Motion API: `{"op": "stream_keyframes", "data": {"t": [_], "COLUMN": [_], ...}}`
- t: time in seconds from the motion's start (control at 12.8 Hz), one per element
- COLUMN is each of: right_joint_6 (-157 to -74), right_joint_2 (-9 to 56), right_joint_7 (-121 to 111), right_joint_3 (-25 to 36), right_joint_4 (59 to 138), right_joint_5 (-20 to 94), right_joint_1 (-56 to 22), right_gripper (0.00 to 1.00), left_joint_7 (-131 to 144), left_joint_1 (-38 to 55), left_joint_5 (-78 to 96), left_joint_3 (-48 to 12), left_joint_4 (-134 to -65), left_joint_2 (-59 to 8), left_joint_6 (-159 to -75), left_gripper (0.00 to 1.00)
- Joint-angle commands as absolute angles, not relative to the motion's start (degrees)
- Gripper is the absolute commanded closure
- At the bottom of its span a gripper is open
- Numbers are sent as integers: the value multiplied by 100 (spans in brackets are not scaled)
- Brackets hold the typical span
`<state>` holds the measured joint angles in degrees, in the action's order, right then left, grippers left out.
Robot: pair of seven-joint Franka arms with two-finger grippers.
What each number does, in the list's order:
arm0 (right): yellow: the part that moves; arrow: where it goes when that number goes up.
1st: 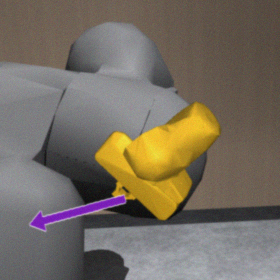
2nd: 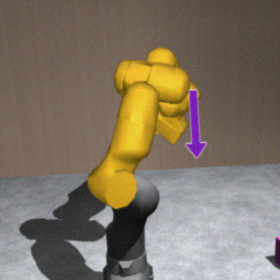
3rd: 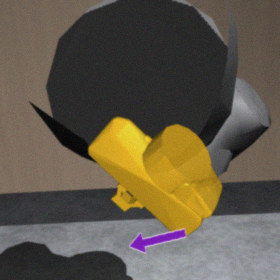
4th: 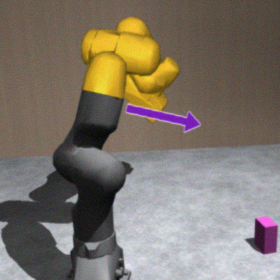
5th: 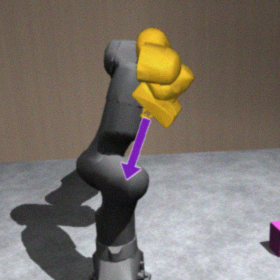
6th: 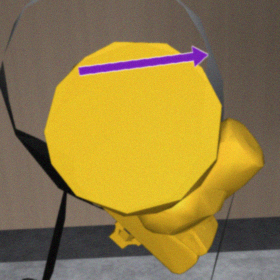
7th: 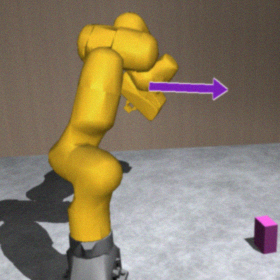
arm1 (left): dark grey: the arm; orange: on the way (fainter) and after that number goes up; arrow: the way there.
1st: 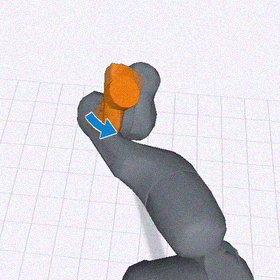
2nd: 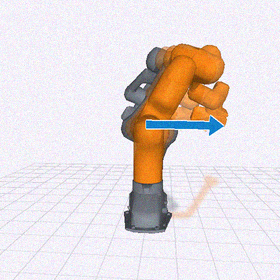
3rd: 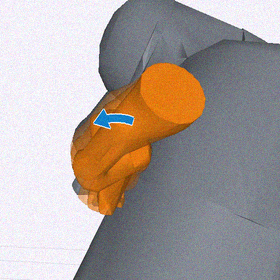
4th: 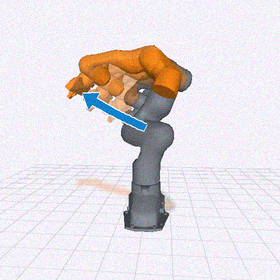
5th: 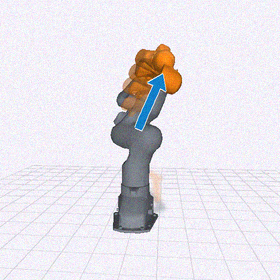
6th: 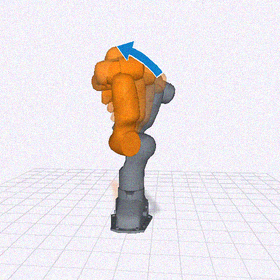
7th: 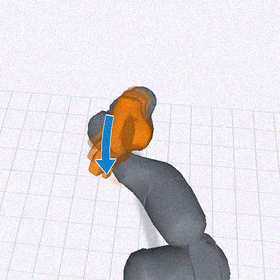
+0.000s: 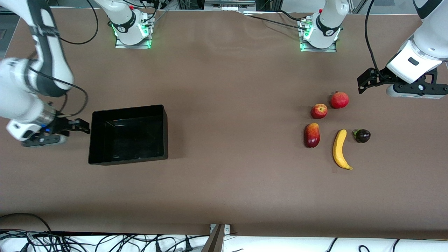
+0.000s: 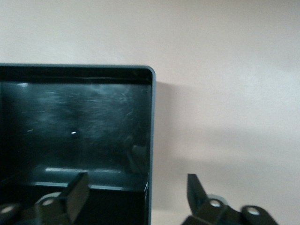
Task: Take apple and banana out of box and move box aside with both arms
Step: 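Open the right gripper and withdraw it from the tray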
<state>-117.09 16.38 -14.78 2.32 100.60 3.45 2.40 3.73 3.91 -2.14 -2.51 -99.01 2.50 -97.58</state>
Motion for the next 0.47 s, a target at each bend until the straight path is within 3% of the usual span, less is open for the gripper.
{"op": "stream_keyframes", "data": {"t": [0.0,0.16,0.39], "right_joint_6": [-10262,-9941,-9309], "right_joint_2": [1696,1696,1136], "right_joint_7": [-1529,-1574,-1127], "right_joint_3": [229,229,220], "right_joint_4": [8855,8316,8297], "right_joint_5": [396,395,317], "right_joint_1": [62,-26,-306], "right_gripper": [0,0,0], "left_joint_7": [325,325,334], "left_joint_1": [404,404,404], "left_joint_5": [-167,-176,-167], "left_joint_3": [-246,-246,-246], "left_joint_4": [-9747,-9747,-9747], "left_joint_2": [220,220,220], "left_joint_6": [-9606,-9606,-9606], "left_gripper": [0,0,0]}}
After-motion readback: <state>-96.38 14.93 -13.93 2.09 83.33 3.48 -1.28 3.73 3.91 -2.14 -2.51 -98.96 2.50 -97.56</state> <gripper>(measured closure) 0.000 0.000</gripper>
